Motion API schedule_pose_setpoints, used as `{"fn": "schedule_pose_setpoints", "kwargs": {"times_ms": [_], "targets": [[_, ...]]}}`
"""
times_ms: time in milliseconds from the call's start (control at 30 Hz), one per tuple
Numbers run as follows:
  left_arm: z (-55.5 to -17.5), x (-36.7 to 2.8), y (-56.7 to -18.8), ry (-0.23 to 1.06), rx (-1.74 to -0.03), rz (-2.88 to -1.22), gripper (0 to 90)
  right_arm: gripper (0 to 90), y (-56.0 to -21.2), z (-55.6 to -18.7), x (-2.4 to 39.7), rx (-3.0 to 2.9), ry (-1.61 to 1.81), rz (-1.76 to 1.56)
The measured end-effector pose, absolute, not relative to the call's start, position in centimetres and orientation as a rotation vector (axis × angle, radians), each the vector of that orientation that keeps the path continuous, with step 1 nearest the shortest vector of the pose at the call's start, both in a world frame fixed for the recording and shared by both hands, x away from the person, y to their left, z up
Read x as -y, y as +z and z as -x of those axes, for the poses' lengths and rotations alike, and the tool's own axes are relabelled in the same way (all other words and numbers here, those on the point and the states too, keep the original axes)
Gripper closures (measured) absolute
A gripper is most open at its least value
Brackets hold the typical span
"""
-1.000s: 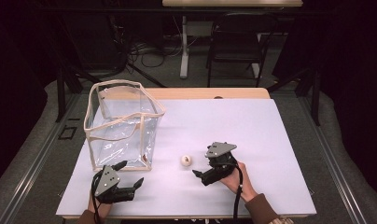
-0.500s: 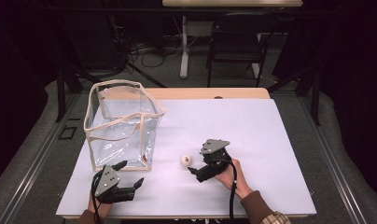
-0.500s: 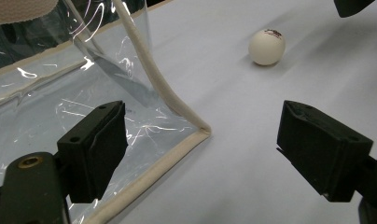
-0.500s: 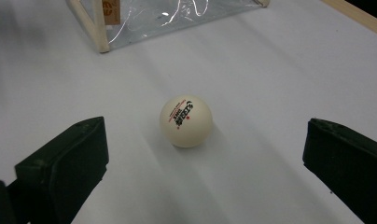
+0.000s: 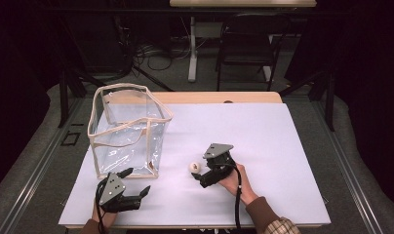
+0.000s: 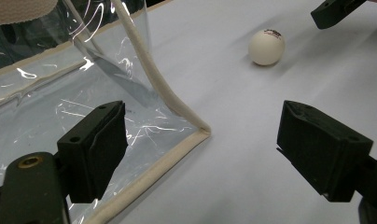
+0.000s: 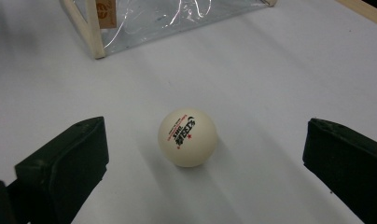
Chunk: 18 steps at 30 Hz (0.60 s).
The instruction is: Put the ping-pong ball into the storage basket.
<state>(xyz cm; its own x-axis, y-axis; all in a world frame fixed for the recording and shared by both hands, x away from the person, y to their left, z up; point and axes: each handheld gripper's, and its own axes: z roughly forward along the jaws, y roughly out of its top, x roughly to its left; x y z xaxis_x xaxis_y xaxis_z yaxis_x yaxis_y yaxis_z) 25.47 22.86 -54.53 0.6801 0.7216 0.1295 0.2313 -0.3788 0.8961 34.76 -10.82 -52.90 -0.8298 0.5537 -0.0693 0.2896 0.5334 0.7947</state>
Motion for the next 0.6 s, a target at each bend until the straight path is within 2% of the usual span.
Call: {"fn": "schedule_pose_setpoints", "kwargs": {"times_ms": [600], "targets": [[-25.5,-22.8,-54.6,0.642,-0.741,-1.934,16.1,0.0,-53.9,-35.5,10.1,-2.477,1.22,-0.74]]}}
